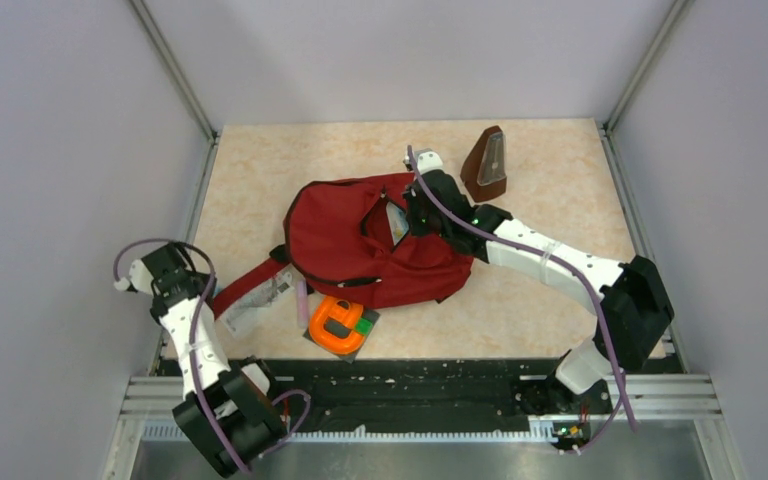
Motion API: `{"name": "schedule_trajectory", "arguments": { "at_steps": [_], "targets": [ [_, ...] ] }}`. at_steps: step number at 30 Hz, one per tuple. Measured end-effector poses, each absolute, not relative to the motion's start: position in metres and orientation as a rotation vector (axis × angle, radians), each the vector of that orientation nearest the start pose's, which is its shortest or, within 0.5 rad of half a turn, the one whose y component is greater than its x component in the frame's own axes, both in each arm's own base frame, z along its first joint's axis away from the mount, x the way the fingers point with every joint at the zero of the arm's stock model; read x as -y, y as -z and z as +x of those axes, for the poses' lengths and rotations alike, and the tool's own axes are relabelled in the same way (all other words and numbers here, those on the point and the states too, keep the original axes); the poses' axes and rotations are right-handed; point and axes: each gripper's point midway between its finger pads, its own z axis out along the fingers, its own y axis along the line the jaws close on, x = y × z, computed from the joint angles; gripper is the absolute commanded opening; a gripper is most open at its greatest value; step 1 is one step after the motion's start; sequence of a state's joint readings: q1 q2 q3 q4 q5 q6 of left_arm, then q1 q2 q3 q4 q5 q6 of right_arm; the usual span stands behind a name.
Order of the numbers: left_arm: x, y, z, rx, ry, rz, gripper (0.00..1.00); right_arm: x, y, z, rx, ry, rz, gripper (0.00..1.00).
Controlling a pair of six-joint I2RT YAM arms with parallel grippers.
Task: Pack the student bag
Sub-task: Pick up the stationery from the corner of the board.
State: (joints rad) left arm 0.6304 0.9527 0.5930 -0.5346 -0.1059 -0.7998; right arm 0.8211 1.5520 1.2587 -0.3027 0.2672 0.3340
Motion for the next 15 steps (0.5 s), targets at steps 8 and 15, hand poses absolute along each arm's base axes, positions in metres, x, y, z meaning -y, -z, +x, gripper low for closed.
{"name": "schedule_trajectory", "arguments": {
  "at_steps": [8, 15],
  "targets": [
    [-0.117, -0.149, 0.250, -1.870, 0.114, -1.354, 0.00, -0.307, -0.193, 0.330, -2.133, -0.388, -0.374, 0.00],
    [-0.081, -0.216, 0.278, -1.898, 0.064, -1.038, 0.00, -0.309, -0.195, 0.331, -2.125, -0.396, -0.373, 0.00]
  ]
}}
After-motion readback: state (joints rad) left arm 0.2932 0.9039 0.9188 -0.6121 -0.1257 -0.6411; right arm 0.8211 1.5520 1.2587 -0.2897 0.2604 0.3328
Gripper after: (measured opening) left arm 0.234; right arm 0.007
